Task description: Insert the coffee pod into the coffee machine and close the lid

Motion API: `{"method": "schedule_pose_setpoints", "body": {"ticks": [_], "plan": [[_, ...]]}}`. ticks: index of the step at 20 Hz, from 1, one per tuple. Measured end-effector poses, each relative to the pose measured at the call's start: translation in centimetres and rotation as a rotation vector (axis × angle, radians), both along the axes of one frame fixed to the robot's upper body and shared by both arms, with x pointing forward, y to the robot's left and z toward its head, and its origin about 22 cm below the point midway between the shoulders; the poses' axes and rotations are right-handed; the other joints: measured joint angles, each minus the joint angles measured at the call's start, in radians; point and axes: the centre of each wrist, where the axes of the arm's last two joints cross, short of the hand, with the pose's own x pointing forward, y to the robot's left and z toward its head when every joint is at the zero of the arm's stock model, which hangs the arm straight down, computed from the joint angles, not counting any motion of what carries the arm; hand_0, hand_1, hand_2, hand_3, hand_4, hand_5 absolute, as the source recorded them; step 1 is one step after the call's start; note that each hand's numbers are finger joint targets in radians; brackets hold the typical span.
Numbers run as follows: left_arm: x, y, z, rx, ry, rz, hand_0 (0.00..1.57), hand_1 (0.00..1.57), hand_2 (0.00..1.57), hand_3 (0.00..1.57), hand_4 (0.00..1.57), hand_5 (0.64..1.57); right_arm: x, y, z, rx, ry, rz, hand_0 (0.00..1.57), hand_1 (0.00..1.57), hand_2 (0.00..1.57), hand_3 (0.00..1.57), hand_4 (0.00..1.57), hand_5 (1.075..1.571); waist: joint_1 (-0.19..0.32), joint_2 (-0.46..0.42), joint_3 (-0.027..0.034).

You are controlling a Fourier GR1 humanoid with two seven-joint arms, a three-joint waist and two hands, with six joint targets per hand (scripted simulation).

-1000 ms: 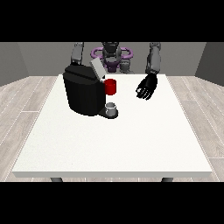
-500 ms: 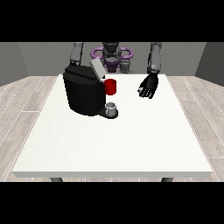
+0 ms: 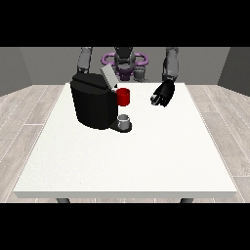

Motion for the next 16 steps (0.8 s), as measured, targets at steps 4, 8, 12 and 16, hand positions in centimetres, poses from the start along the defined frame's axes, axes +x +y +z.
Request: {"method": "schedule_pose_setpoints", "body": {"ticks": [4,8,12,16], "plan": [[1.0,-0.8,1.4,-0.070,0.021,-0.020,1.41,1.41,1.40,1.31,0.51,1.571,0.0,-0.4,-0.5,-0.014,0.030,-0.013,0.00,0.00,0.00,0.00,0.00,1.571,0.009,-0.033,0.0000],[1.8,-2.4,2.8,-0.091,0.072,-0.055,1.40,1.40,1.39,1.33,0.54,1.571,-0.7,-0.3,-2.0,-0.024,0.080,-0.022,0.00,0.00,0.00,0.00,0.00,1.571,0.019,-0.085,0.0002],[2.8,-4.3,5.2,-0.099,0.075,-0.098,1.42,1.42,1.40,1.33,0.53,1.571,-0.4,-0.9,-2.1,-0.019,0.068,-0.031,0.00,0.00,0.00,0.00,0.00,1.571,0.023,-0.101,0.0004],[3.5,-4.1,6.9,-0.104,0.082,-0.095,1.42,1.42,1.40,1.34,0.56,1.571,-0.5,0.0,-1.9,-0.010,0.076,-0.013,0.00,0.00,0.00,0.00,0.00,1.571,0.004,-0.116,0.0001]]}}
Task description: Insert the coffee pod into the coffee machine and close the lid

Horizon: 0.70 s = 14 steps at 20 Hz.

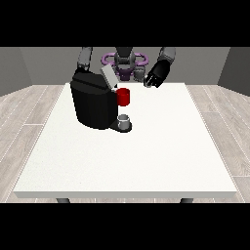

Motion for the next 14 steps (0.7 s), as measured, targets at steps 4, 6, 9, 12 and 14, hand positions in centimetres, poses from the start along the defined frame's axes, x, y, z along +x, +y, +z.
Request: {"method": "schedule_pose_setpoints", "body": {"ticks": [4,6,9,12,14], "plan": [[1.2,-0.3,3.4,-0.003,-0.038,-0.007,1.42,1.42,1.42,1.38,0.54,1.571,0.4,0.8,0.8,0.024,-0.037,0.028,0.00,0.00,0.00,0.00,0.00,1.571,-0.029,0.008,0.0001],[1.7,-0.8,5.2,-0.026,-0.049,-0.012,0.98,0.98,1.20,1.37,0.51,1.571,0.5,0.9,0.9,0.030,-0.052,0.035,0.00,0.00,0.00,0.00,0.00,1.571,-0.036,0.013,0.0000],[2.6,-0.7,7.9,-0.059,-0.064,0.021,1.23,1.23,1.26,1.27,0.50,1.571,0.8,1.2,1.5,0.021,-0.082,0.051,0.00,0.00,0.00,0.00,0.00,1.571,-0.070,0.023,0.0002],[3.2,0.1,10.5,-0.088,-0.093,0.062,1.27,1.27,1.30,1.27,0.49,1.571,1.5,1.5,3.1,0.025,-0.126,0.066,0.00,0.00,0.00,0.00,0.00,1.571,-0.107,0.052,0.0001],[3.4,0.0,11.5,-0.096,-0.111,0.072,1.22,1.22,1.27,1.26,0.47,1.571,1.9,1.5,3.9,0.022,-0.139,0.061,0.00,0.00,0.00,0.00,0.00,1.571,-0.120,0.066,0.0000]]}}
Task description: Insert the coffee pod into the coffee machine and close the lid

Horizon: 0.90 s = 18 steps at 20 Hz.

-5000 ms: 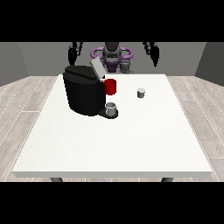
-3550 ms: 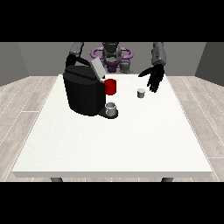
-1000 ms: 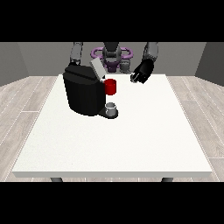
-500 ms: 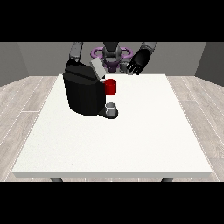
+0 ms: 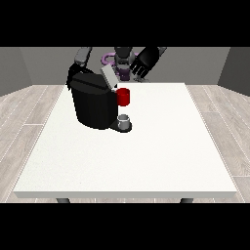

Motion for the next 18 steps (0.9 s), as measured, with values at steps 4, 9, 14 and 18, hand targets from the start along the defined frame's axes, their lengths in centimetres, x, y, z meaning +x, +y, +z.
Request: {"method": "schedule_pose_setpoints", "body": {"ticks": [4,9,14,18], "plan": [[0.4,0.3,2.4,0.005,-0.042,0.023,1.23,1.23,1.28,1.25,0.48,1.571,0.5,0.2,1.6,-0.011,-0.034,0.013,0.00,0.00,0.00,0.00,0.27,1.571,-0.036,0.031,-0.0001],[0.6,0.7,5.2,0.010,-0.089,0.032,1.27,1.27,1.30,1.26,0.47,1.571,1.9,0.0,4.2,-0.005,-0.079,0.006,0.00,0.00,0.00,0.00,0.00,1.571,-0.054,0.087,0.0000],[0.7,1.1,6.7,0.015,-0.130,0.036,1.21,1.21,1.28,1.24,0.47,1.571,2.2,-0.2,5.1,0.000,-0.118,0.014,0.00,0.00,0.00,0.00,0.12,1.571,-0.072,0.142,0.0001],[0.8,0.2,7.2,0.026,-0.134,0.024,1.19,1.19,1.26,1.23,0.47,1.571,2.6,-0.5,5.0,-0.002,-0.127,-0.008,0.00,0.00,0.00,0.00,0.00,1.571,-0.062,0.167,0.0001]]}}
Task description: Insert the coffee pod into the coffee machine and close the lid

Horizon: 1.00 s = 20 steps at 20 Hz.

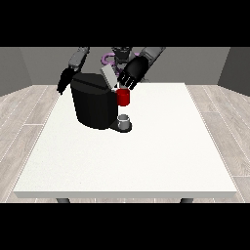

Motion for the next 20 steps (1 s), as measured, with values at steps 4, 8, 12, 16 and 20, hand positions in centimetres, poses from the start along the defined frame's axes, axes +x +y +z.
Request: {"method": "schedule_pose_setpoints", "body": {"ticks": [4,8,12,16,20], "plan": [[0.1,-0.1,0.3,-0.001,0.003,-0.005,1.24,1.24,1.29,1.22,0.43,1.571,0.2,0.2,0.4,-0.003,-0.005,-0.009,0.00,0.00,0.00,0.00,0.22,1.571,0.000,0.011,0.0000],[0.2,-0.2,0.4,0.001,0.009,-0.008,1.20,1.20,1.25,1.21,0.44,1.571,0.4,0.1,0.5,0.005,-0.007,-0.016,0.00,0.00,0.00,0.00,0.00,1.571,0.002,0.012,0.0001],[0.3,-0.8,-0.1,-0.003,0.009,-0.015,1.20,1.20,1.25,1.20,0.42,1.571,0.4,-0.8,0.2,0.007,-0.005,-0.020,0.00,0.00,0.00,0.00,0.10,1.571,0.003,0.014,0.0002],[0.3,-0.8,0.5,0.003,-0.010,-0.020,1.20,1.20,1.26,1.20,0.41,1.571,0.6,-0.8,0.4,0.008,-0.017,-0.027,0.00,0.00,0.00,0.00,0.00,1.571,0.003,0.028,0.0005],[0.3,-0.3,1.5,0.002,-0.019,-0.023,1.22,1.22,1.26,1.21,0.38,1.571,0.8,-0.7,0.5,0.013,-0.006,-0.025,0.00,0.00,0.00,0.00,0.00,1.571,0.000,0.031,0.0001]]}}
